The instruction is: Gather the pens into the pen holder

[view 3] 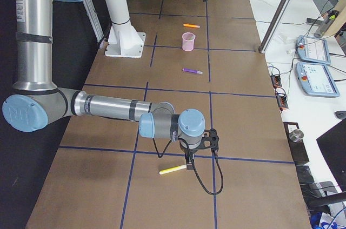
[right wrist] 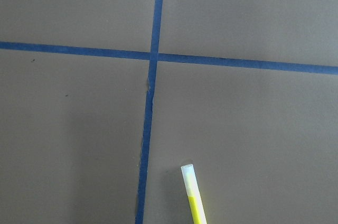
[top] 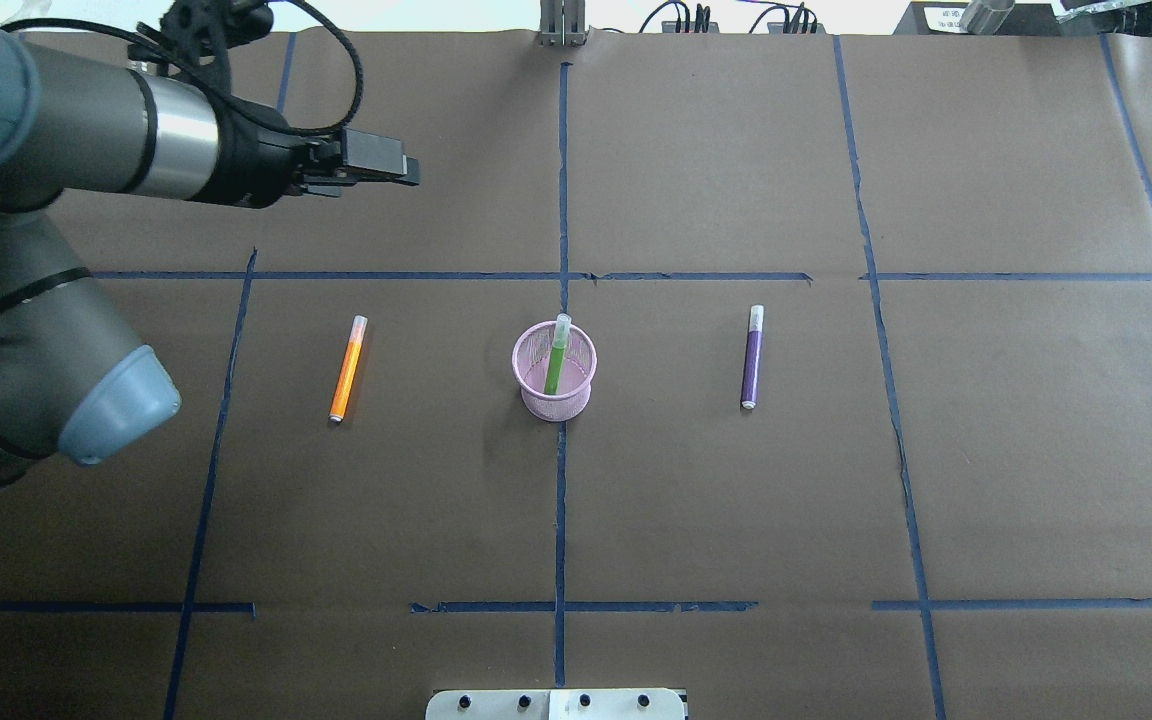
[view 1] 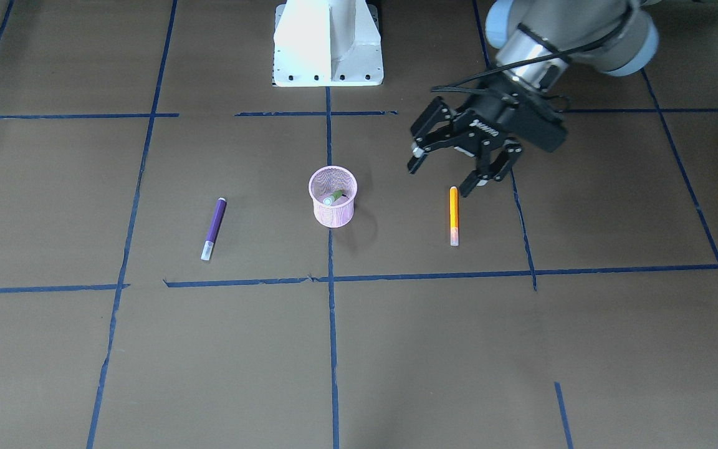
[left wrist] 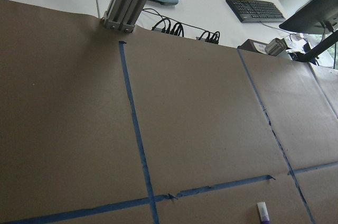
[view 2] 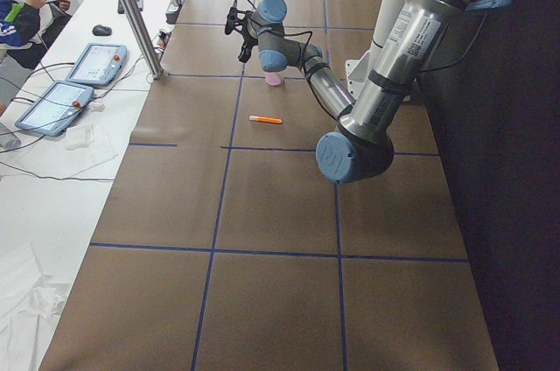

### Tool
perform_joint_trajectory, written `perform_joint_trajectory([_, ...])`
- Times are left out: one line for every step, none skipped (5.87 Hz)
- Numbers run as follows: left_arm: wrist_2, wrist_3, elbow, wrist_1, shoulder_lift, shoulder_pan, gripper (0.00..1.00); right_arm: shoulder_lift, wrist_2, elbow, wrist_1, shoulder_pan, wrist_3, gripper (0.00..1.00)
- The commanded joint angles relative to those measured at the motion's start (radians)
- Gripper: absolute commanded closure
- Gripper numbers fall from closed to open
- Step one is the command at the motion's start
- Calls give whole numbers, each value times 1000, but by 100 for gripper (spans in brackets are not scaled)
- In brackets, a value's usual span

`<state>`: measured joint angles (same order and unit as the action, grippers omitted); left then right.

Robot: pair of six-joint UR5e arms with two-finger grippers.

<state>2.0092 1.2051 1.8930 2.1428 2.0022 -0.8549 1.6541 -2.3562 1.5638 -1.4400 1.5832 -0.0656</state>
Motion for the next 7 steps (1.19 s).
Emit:
perform_joint_trajectory([66, -2, 38, -30, -94, -41, 0, 31, 64, -46, 105, -72, 12, 0])
perform_joint_trajectory([66, -2, 35, -31, -165, -35, 0, 58, 64, -74, 169, -80, 18, 0])
perform_joint_trajectory([68, -1, 22, -53, -189, -29, 0, 71, 64, -106, 223, -107, 18, 0])
perform_joint_trajectory([69, -1, 41, -169, -187, -15, 0, 72, 69, -143, 286, -132, 20, 0])
perform_joint_trajectory([69, -1, 41, -184, -189, -12, 0, 70, 74, -146, 327, -181, 108, 1])
perform_joint_trajectory([69, -2, 40, -184, -189, -10, 0, 61, 84, -209, 411, -207, 131, 2])
perform_joint_trajectory([69, -2, 38, -185, -189, -10, 0, 32, 90, -249, 437, -221, 133, 2])
